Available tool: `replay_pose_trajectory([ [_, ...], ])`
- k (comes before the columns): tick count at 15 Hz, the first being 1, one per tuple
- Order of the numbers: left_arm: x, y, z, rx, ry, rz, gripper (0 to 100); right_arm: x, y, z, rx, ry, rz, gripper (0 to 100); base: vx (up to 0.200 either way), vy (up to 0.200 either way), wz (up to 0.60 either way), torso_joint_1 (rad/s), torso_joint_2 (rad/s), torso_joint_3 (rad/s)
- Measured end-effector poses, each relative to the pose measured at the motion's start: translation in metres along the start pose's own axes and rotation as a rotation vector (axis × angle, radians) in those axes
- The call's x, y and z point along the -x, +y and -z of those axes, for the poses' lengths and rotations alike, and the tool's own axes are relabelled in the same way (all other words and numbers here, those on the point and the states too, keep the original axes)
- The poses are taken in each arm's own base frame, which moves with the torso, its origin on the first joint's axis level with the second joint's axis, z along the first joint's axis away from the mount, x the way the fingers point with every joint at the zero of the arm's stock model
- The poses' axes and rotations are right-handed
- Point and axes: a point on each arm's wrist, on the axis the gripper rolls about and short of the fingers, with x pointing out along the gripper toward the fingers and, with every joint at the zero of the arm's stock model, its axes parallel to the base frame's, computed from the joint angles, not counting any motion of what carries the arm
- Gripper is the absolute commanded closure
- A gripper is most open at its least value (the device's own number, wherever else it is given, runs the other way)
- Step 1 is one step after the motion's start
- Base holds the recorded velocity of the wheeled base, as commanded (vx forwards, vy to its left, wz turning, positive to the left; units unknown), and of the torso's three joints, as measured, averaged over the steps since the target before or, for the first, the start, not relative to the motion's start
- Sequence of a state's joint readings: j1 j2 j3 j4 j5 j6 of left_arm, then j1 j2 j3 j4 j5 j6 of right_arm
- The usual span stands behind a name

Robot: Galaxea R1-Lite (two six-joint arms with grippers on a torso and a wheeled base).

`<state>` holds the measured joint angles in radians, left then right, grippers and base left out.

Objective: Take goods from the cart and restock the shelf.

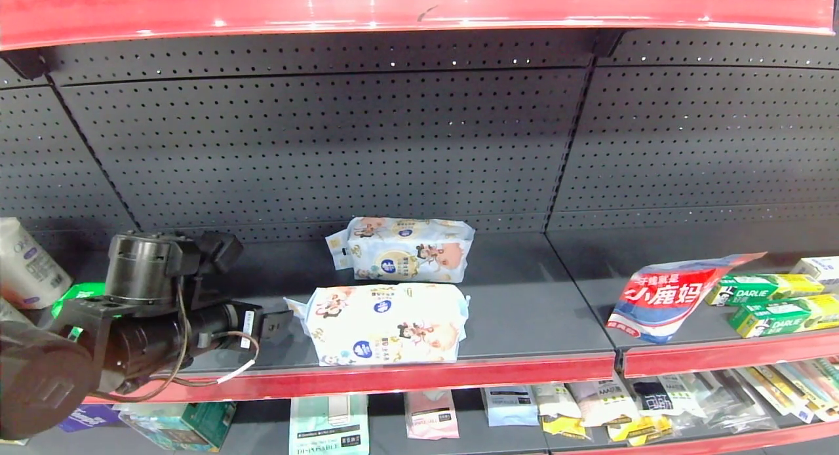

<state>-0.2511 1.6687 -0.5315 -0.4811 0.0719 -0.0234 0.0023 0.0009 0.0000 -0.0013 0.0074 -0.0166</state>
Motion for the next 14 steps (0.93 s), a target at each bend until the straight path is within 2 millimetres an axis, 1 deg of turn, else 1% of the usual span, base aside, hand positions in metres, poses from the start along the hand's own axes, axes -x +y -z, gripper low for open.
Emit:
replay_pose_trajectory([
  [4, -0.008, -0.012, 0.004, -0.003, 0.031, 0.036, 0, 0.000, 0.000, 0.000, 0.000, 0.000, 0.000, 0, 0.000, 0.000, 0.00, 0.000, 0.00, 0.000],
  [7, -0.016, -0.020, 0.000, 0.003, 0.031, 0.056, 0, 0.000, 0.000, 0.000, 0.000, 0.000, 0.000, 0, 0.000, 0.000, 0.00, 0.000, 0.00, 0.000],
  [9, -0.020, -0.022, -0.003, 0.001, 0.028, 0.061, 0, 0.000, 0.000, 0.000, 0.000, 0.000, -0.001, 0, 0.000, 0.000, 0.00, 0.000, 0.00, 0.000],
  [14, -0.023, -0.024, -0.002, -0.002, 0.037, 0.064, 0, 0.000, 0.000, 0.000, 0.000, 0.000, 0.000, 0, 0.000, 0.000, 0.00, 0.000, 0.00, 0.000],
])
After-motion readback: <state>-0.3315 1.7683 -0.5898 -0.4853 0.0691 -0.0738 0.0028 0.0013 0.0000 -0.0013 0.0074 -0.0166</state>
